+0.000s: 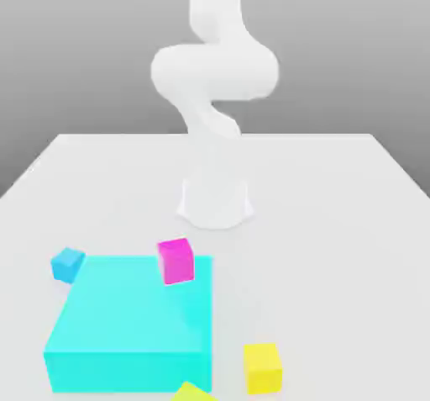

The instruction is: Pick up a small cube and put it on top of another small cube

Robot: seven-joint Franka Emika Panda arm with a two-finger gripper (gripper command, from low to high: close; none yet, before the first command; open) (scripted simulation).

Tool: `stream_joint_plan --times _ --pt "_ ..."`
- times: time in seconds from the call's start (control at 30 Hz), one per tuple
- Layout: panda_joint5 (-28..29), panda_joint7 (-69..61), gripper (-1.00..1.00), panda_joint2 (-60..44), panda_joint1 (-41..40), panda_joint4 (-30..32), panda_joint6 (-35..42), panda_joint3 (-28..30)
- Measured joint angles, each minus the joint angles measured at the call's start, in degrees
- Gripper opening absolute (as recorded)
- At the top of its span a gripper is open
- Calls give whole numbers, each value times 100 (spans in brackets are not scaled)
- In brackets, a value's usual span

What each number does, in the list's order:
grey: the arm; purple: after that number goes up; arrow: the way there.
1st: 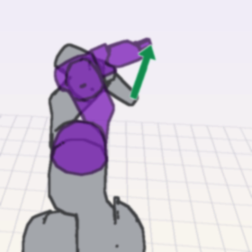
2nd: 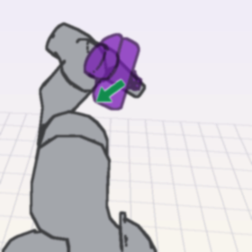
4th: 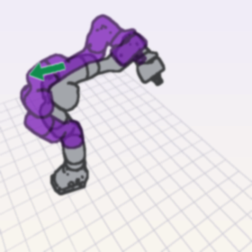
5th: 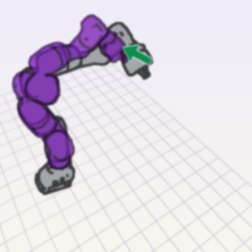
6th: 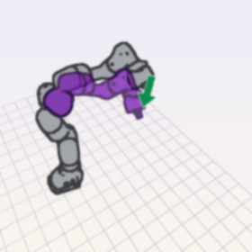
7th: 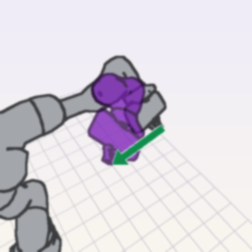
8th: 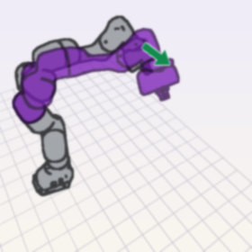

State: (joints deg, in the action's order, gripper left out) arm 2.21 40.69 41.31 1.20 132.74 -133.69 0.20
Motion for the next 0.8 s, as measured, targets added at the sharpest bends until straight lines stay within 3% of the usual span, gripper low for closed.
stream_joint_plan --times 0.43,0.8 --pt "743 -2994 0 -2367 668 494 -980 399" --pt "338 -6228 0 -4321 1038 931 -1873 542"
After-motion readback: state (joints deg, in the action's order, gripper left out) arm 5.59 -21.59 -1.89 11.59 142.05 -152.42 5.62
